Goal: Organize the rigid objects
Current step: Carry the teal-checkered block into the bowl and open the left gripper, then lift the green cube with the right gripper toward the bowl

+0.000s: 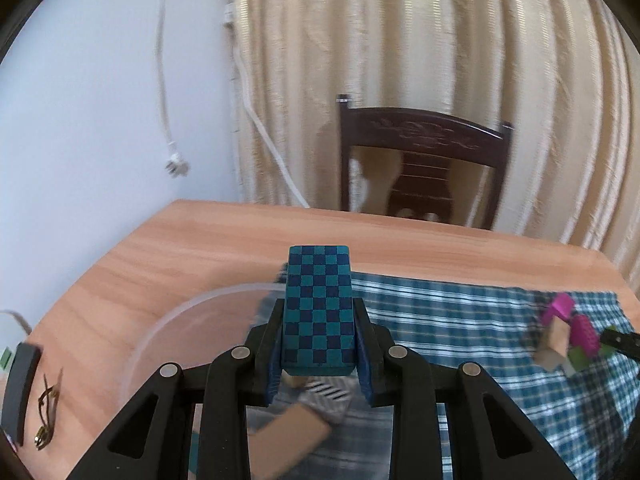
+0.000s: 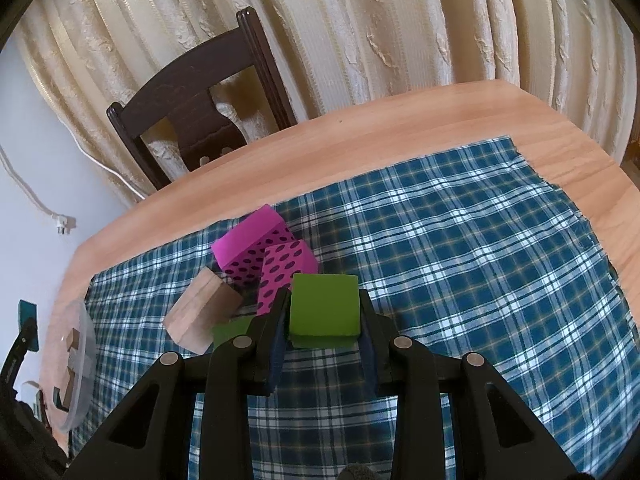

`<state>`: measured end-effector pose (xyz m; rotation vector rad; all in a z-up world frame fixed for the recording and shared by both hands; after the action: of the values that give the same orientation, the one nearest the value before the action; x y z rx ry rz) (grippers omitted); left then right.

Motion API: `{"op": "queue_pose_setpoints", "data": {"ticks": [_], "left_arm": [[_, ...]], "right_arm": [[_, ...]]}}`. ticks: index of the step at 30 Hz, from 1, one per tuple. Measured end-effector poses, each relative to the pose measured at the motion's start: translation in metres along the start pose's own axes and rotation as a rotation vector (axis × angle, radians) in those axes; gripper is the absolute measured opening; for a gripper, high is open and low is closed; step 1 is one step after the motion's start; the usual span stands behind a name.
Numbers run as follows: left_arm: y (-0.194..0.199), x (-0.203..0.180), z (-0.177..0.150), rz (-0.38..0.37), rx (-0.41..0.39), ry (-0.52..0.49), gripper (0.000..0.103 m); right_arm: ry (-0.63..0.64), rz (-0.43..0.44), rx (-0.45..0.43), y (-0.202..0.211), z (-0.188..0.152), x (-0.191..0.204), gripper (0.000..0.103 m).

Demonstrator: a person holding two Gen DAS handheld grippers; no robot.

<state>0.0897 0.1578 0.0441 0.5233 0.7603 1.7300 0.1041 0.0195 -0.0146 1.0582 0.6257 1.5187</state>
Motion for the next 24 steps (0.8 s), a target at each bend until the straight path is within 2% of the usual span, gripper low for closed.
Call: {"op": "queue_pose_setpoints", "data": {"ticks": [6, 12, 14, 16, 18, 24], "left_arm": [[-0.002, 0.028, 0.000, 0.055, -0.012, 0.057, 0.031], [-0.011, 0.045, -0.006, 0.094, 0.012, 0.107, 0.033], [-0.011, 0.049, -0.006, 0.109, 0.014, 0.125, 0.044], [-0.008, 0.054, -0.006, 0.120, -0.006, 0.147, 0.078], [-0.002, 0.056, -0.005, 0.133, -0.035, 0.158, 0.083], [-0.001, 0.059, -0.005, 0.142, -0.037, 0.164, 0.083]], "right_arm": [[-0.027, 0.001, -0.002, 0.000, 0.002, -0.008, 0.031], [-0.028, 0.008, -0.016, 0.005, 0.003, -0.008, 0.031], [-0.028, 0.011, -0.022, 0.007, 0.004, -0.008, 0.031], [-0.032, 0.016, -0.029, 0.010, 0.004, -0.008, 0.031], [-0.033, 0.019, -0.035, 0.012, 0.005, -0.008, 0.031], [-0.029, 0.015, -0.028, 0.012, 0.004, -0.006, 0.031]]}}
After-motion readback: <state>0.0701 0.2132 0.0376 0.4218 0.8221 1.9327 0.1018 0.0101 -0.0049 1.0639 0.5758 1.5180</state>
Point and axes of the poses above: each gripper's, at about its wrist camera, not at the fingertips, and y roughly against the way its jaws point, x to its left, z to its top, the point moved 6 cm from there along -y, roughly the way its jaws point, and after that the axes turned 13 degrees about x, right-handed, at the moved point
